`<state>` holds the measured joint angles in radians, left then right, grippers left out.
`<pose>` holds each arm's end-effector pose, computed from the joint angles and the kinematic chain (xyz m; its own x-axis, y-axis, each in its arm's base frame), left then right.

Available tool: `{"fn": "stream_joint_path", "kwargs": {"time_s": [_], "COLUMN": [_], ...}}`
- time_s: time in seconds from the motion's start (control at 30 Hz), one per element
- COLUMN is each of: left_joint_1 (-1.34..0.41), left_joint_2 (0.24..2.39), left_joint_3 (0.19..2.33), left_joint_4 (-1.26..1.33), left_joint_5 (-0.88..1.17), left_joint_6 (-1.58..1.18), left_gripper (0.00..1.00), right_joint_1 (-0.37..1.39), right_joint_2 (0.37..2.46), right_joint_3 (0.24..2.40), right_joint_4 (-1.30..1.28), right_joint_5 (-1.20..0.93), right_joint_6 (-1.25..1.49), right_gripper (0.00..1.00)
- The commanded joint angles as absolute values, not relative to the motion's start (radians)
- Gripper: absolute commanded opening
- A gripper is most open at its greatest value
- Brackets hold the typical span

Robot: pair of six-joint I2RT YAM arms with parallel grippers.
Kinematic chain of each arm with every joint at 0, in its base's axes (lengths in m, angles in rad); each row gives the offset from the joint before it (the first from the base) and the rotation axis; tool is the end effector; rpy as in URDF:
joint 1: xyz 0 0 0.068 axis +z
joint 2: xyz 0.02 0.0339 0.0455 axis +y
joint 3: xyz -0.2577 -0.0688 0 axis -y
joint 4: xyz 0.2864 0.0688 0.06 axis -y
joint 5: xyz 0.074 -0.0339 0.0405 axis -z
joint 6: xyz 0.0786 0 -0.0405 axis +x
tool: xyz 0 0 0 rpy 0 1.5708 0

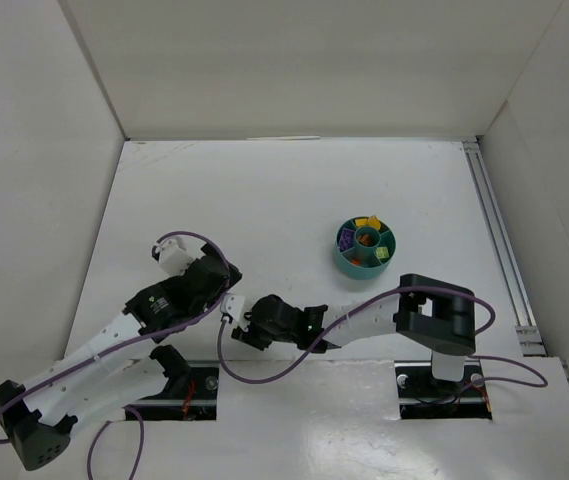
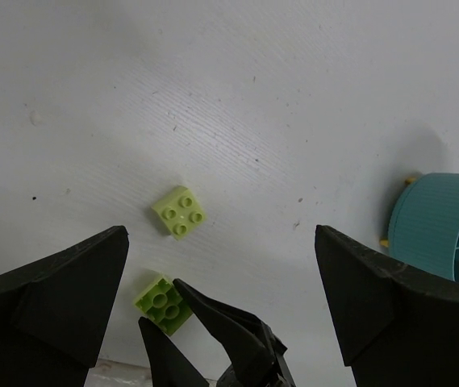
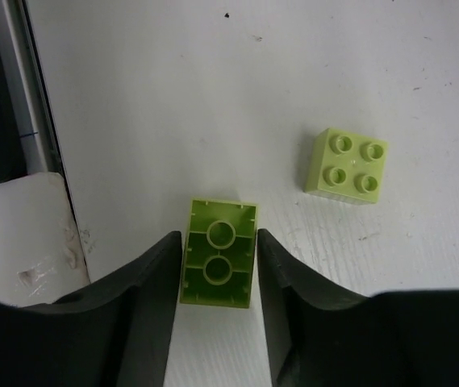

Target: Sort the legos into containers by color

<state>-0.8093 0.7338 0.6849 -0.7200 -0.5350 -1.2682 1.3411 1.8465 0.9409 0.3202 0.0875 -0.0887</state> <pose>0.1804 -0.1311 0.2335 -0.4960 -0.6698 -0.5526 -0.3478 0.7363 -0.5804 0.1071 0.4279 0.0890 -0.0409 -0.5623 -0.8259 -0.9608 0.2489 -0.1219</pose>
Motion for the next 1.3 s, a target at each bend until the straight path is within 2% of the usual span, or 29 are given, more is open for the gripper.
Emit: {"fn": "stream_joint_path", "kwargs": {"time_s": [0.0, 0.17, 0.33, 0.43, 0.63, 0.77, 0.8, 1.0, 1.13, 1.27], "left_joint_1": [-0.805, -0.805, -0.805, -0.805, -0.805, -0.805, -0.805, -0.766, -0.695, -0.621], "left_joint_2": [0.732, 0.741, 0.741, 0.741, 0.762, 0.785, 0.811, 0.883, 0.907, 0.929], "left_joint_3": [0.735, 0.755, 0.755, 0.755, 0.723, 0.699, 0.689, 0.655, 0.62, 0.595], "left_joint_4": [-0.75, -0.795, -0.795, -0.795, -0.704, -0.624, -0.611, -0.532, -0.459, -0.394], "left_joint_5": [-0.572, -0.592, -0.601, -0.601, -0.565, -0.517, -0.517, -0.457, -0.381, -0.302], "left_joint_6": [-1.273, -1.282, -1.282, -1.273, -1.204, -1.16, -1.146, -1.117, -1.056, -1.011], "left_gripper": [1.0, 1.0, 1.0, 1.0, 1.0, 1.0, 1.0, 1.0, 1.0, 1.0], "right_joint_1": [1.341, 1.341, 1.341, 1.341, 1.319, 1.198, 1.131, 0.841, 0.575, 0.396], "right_joint_2": [1.858, 1.87, 1.861, 1.789, 1.524, 1.28, 1.179, 0.869, 0.793, 0.876], "right_joint_3": [0.974, 0.983, 0.983, 0.944, 0.81, 0.723, 0.707, 0.615, 0.595, 0.595], "right_joint_4": [0.367, 0.348, 0.348, 0.348, 0.307, 0.209, 0.184, 0.054, 0.054, 0.044], "right_joint_5": [0.1, 0.1, 0.096, 0.121, 0.186, 0.208, 0.209, 0.226, 0.131, -0.013], "right_joint_6": [-0.069, -0.069, -0.069, -0.069, -0.078, -0.098, -0.118, -0.144, -0.153, -0.186], "right_gripper": [0.49, 0.52, 0.32, 0.25, 0.23, 0.23, 0.23, 0.24, 0.25, 0.25]}}
